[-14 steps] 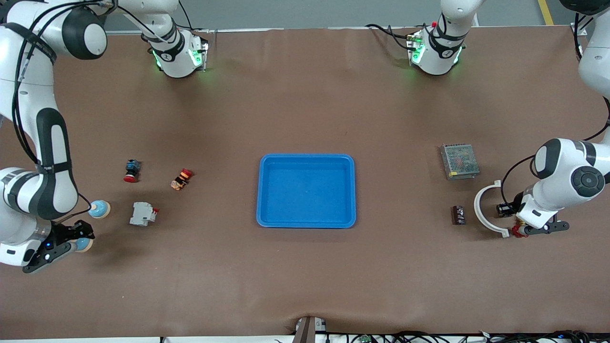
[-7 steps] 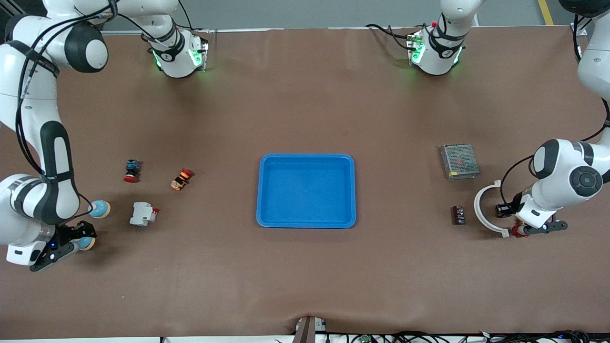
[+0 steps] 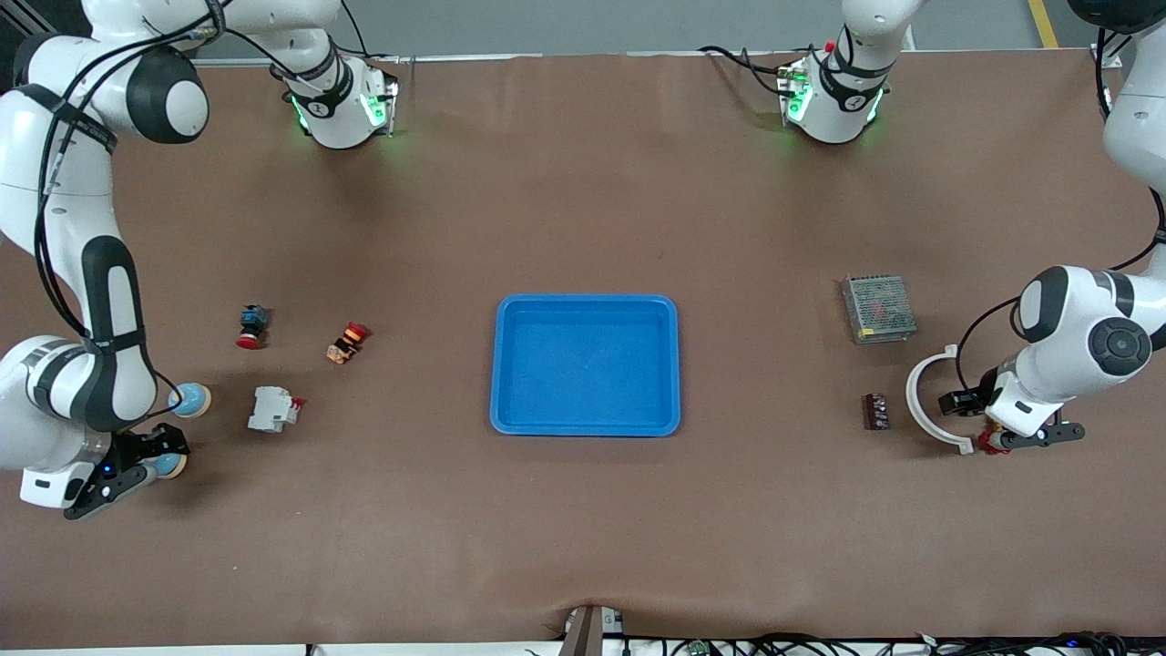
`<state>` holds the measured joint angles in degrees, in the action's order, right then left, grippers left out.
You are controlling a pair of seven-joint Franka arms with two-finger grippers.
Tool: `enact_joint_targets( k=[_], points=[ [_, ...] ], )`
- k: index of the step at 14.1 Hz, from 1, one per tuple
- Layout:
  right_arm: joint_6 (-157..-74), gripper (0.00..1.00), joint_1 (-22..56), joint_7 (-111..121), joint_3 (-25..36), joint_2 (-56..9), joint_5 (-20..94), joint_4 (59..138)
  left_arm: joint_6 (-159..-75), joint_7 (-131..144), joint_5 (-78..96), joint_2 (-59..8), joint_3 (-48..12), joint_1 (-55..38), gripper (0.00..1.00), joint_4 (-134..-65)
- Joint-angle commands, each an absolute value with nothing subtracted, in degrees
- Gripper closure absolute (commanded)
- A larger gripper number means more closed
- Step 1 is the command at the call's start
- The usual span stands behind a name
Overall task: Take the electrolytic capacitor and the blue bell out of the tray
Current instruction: 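Carry the bell toward the breaker while the left gripper carries the capacitor to the clamp, then set the capacitor inside the white clamp arc and open the left gripper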
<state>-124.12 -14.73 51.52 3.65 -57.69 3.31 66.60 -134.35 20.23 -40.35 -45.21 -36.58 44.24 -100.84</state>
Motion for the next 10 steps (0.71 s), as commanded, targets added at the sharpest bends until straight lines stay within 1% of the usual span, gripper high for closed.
enact_joint_targets(
  k=[1, 4, 6, 8, 10],
  points=[
    [-123.57, 1.0, -15.73, 51.59, 2.37, -58.62, 3.34, 64.78, -134.39, 19.69, -41.57, -44.21, -36.83, 44.65, 0.0, -100.64],
    [-123.66, 1.0, -15.47, 51.24, 2.37, -58.97, 3.69, 64.78, -133.6, 19.69, -41.31, -43.51, -37.18, 44.91, 0.0, -100.63],
    [-123.75, 1.0, -15.29, 50.98, 2.37, -58.97, 3.78, 64.78, -130.71, 19.6, -40.87, -42.02, -37.61, 44.91, 0.0, -100.55],
    [-123.84, 1.0, -15.21, 50.28, 2.37, -59.41, 3.78, 64.78, -127.46, 19.42, -40.43, -41.13, -39.63, 45.35, 0.0, -99.68],
    [-124.36, 1.0, -15.21, 50.27, 2.37, -59.5, 3.78, 64.78, -124.64, 18.73, -37.72, -41.04, -43.14, 47.8, 0.0, -97.83]
  ],
)
